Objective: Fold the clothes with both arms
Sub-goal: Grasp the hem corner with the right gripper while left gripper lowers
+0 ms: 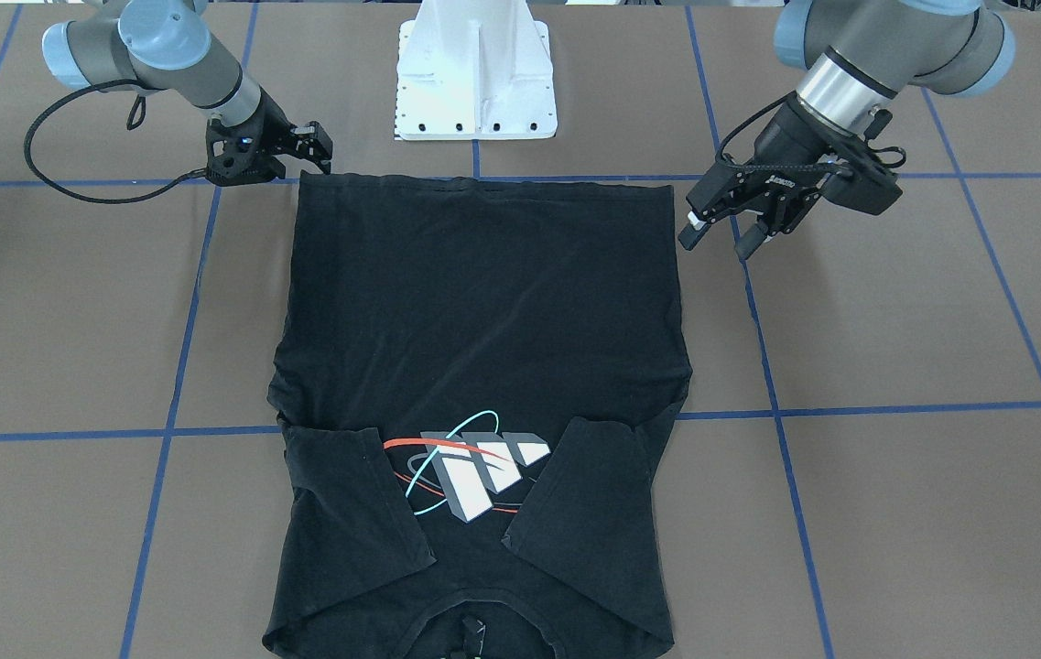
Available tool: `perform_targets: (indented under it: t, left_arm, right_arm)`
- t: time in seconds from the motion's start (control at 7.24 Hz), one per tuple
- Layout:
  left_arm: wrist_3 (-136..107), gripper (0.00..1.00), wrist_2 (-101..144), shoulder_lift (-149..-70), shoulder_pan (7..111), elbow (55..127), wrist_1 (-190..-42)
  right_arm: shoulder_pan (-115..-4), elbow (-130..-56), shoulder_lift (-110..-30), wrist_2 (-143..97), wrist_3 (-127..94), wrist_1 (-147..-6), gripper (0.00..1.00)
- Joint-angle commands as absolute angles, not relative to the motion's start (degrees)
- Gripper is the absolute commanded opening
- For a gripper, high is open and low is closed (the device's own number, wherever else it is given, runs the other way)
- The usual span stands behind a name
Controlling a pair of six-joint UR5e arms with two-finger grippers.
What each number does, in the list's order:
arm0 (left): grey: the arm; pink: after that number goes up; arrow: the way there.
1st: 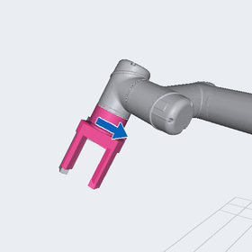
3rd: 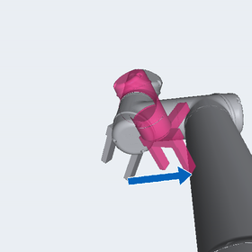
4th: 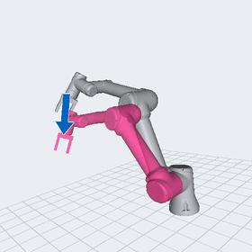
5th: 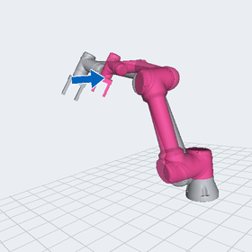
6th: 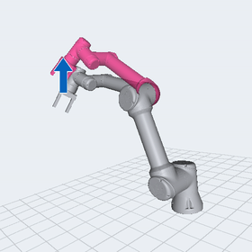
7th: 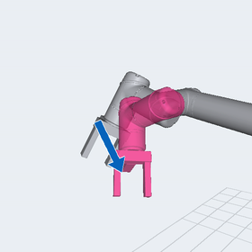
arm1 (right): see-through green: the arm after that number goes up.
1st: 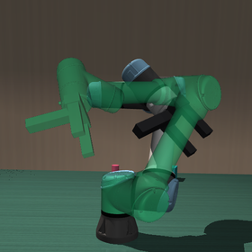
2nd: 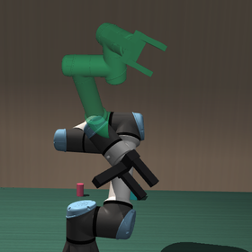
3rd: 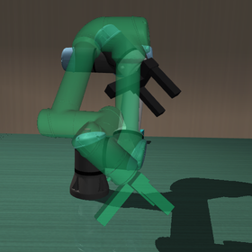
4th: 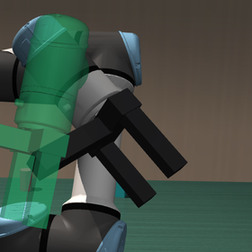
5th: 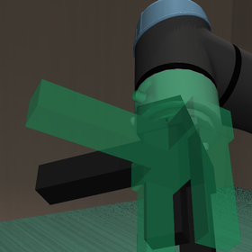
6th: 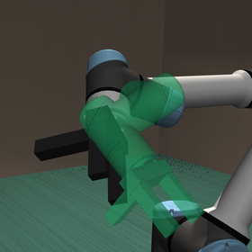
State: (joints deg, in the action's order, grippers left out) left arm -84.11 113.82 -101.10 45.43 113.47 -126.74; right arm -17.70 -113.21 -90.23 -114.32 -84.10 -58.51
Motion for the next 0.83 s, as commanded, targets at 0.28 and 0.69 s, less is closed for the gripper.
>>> perform_targets:
  t: [0.28, 0.69]
  left_arm:
    - [-84.11, 1.00, 113.64, -100.99, 45.53, 113.55, -126.74]
    - [-84.20, 1.00, 113.03, -100.90, 45.44, 113.91, -126.74]
  right_arm:
    - [-16.96, -112.94, -89.38, -114.43, -84.02, -61.52, 0.61]
    - [-16.88, -112.59, -89.39, -114.43, -84.02, -61.61, 0.53]
